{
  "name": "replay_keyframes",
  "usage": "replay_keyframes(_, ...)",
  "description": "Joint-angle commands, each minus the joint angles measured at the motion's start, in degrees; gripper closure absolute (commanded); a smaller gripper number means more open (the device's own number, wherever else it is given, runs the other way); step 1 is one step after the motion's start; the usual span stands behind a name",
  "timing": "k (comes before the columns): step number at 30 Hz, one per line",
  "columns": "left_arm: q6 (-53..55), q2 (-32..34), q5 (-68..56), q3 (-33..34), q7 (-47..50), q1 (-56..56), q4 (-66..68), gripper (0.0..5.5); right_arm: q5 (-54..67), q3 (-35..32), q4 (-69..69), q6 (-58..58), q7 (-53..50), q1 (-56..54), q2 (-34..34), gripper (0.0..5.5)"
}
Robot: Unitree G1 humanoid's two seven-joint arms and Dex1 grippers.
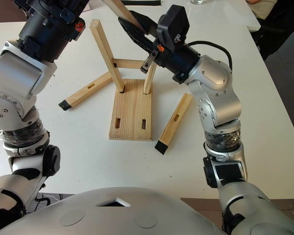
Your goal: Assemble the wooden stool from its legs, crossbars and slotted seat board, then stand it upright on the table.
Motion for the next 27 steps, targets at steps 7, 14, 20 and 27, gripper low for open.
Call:
replay_keyframes(7, 2.17, 4.15, 0.03, 1.95, -4.09, 2.20, -0.08, 4.13, 0.42, -1.45, 0.40, 1.08, 1.69, -0.20, -2.25, 5.08)
replay_keyframes(14, 3.86, 5.62, -0.85, 1.06, -6.91, 2.86, -0.92, 4.17, -1.36, -0.49, 2.04, -1.85, 5.76, -1.74, -4.37, 5.08)
replay_keyframes(20, 4.31, 6.57, -0.41, 0.95, -8.49, 4.62, -2.30, 4.17, -3.73, -1.19, 8.16, -7.02, 8.54, -4.52, -6.50, 5.08)
replay_keyframes(27, 5.10, 8.80, -0.07, 0.89, -12.38, 7.07, -4.49, 4.17, -4.55, -1.79, 8.92, -7.92, 6.99, -3.82, -5.83, 5.08)
